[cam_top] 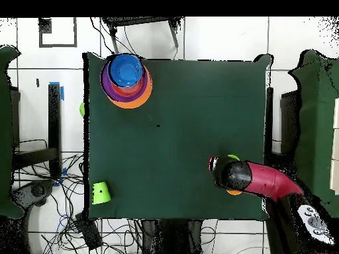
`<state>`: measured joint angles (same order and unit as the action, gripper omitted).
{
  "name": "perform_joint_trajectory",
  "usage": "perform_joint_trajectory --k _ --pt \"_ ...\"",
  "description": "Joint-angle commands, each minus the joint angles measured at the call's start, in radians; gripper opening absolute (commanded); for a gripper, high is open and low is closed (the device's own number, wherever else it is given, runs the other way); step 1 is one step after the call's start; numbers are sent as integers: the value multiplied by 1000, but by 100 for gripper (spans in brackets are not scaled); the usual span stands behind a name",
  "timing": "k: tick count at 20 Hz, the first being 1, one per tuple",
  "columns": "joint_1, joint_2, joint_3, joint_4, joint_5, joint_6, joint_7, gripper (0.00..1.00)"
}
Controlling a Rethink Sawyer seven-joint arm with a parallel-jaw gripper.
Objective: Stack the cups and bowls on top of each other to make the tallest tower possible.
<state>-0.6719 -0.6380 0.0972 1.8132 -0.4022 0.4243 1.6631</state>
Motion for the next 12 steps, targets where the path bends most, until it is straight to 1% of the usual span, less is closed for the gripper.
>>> perform_joint_trajectory --k 1,5,9,12 --pt "133 -99 89 -111 47 153 43 0" --pt "207 -134 67 -152 69 204 92 0" --pt "281 -156 44 -172 120 241 156 0" --pt "340 -164 22 -207 160 288 201 0"
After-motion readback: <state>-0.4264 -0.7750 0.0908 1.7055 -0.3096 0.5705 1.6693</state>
